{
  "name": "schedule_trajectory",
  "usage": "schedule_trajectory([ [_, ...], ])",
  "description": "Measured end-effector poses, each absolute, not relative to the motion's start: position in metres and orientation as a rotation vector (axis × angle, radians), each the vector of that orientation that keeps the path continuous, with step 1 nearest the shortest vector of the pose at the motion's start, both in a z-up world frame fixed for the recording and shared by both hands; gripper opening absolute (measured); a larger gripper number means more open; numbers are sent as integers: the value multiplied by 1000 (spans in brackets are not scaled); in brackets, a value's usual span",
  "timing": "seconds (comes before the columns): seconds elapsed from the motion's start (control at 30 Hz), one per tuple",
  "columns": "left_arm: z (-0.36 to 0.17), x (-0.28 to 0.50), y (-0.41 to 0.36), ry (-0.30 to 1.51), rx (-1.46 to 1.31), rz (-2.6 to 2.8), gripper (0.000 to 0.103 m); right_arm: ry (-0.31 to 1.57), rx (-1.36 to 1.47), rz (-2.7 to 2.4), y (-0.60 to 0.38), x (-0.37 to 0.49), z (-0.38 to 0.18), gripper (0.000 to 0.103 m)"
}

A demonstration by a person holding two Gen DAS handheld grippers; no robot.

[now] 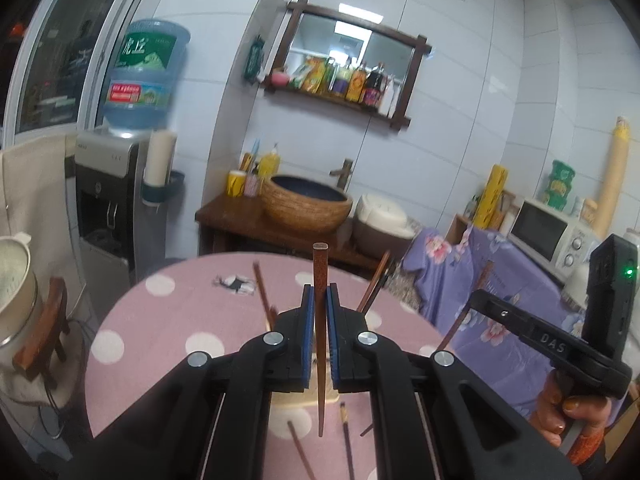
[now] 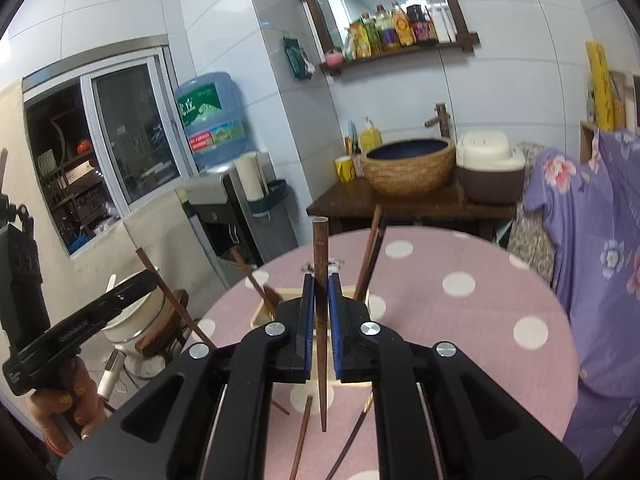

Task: Organize utensils
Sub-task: 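Lift both chopsticks and carry them over the cream holder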

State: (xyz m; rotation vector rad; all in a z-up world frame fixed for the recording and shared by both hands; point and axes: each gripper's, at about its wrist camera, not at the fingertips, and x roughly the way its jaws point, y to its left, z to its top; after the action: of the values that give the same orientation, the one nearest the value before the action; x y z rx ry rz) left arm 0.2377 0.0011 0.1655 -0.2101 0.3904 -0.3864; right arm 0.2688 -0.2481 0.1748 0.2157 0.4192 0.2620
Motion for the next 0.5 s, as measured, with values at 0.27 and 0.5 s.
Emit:
schedule_trajectory([
  [0.27, 236, 259, 0, 269, -203, -346, 7, 338, 206, 228, -234, 301, 234, 8],
  [0.5, 242, 294, -2, 256, -190, -264, 7, 325, 216, 169, -233, 332, 237, 8],
])
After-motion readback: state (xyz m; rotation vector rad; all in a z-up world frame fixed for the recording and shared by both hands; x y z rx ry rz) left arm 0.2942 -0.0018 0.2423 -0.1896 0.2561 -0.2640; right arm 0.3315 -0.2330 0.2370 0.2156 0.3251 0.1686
